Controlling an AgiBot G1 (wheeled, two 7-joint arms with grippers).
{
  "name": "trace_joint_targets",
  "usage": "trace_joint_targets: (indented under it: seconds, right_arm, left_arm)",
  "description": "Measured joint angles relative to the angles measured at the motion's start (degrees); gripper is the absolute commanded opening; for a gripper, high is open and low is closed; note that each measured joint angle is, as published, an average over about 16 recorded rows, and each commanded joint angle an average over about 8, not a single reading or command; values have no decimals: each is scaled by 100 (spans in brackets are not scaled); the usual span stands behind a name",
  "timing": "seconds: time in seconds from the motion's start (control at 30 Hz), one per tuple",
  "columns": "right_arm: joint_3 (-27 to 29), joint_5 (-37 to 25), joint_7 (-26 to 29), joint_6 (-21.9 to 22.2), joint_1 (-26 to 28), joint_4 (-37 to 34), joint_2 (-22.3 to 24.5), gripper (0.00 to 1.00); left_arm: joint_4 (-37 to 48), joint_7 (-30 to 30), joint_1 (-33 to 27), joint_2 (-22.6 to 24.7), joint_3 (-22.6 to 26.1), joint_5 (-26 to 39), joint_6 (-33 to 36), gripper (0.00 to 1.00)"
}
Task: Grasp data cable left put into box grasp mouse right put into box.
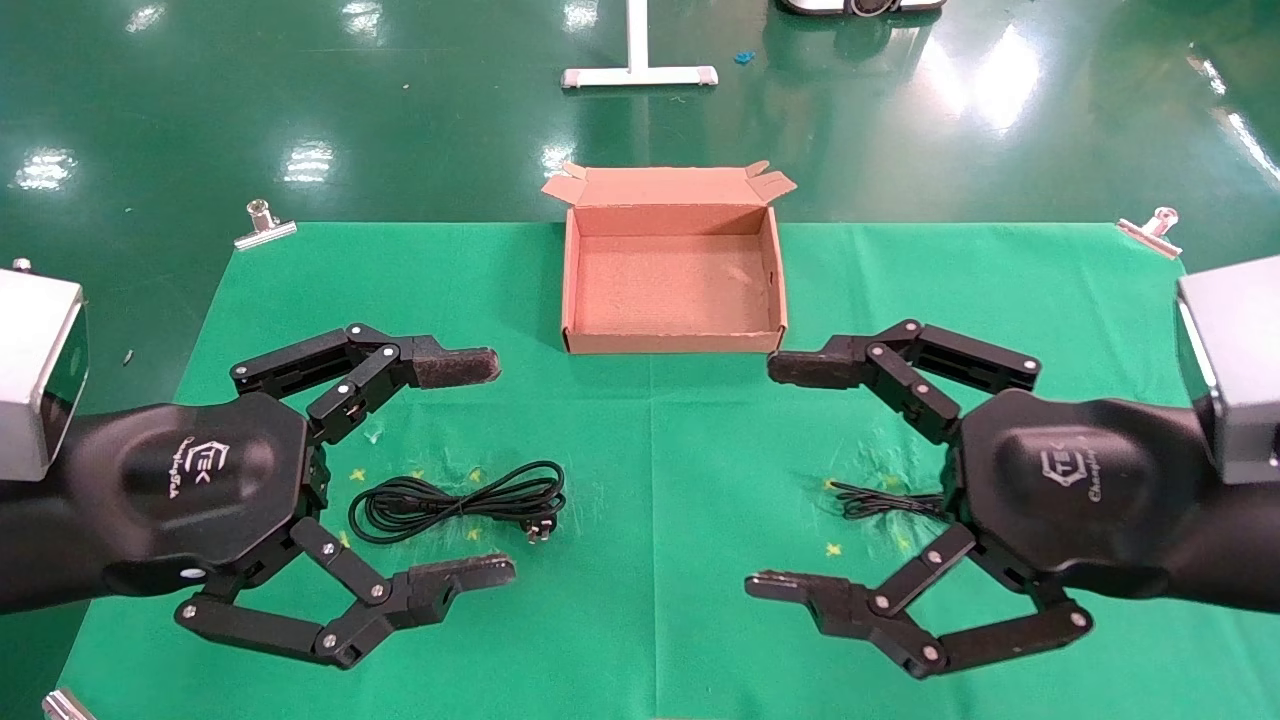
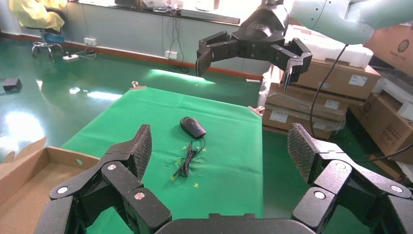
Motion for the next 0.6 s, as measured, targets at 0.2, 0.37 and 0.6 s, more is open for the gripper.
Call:
trace_joint_targets:
  seconds: [0.2,0.37,0.6]
  right_arm:
    - [0,0,0,0,0,0,0,100]
    - [0,0,0,0,0,0,0,100]
    - [0,0,0,0,0,0,0,100]
  left_arm:
    - [0,0,0,0,0,0,0,100]
    - [0,0,0,0,0,0,0,100]
    - [-1,0,1,-1,-1,-1,1,100]
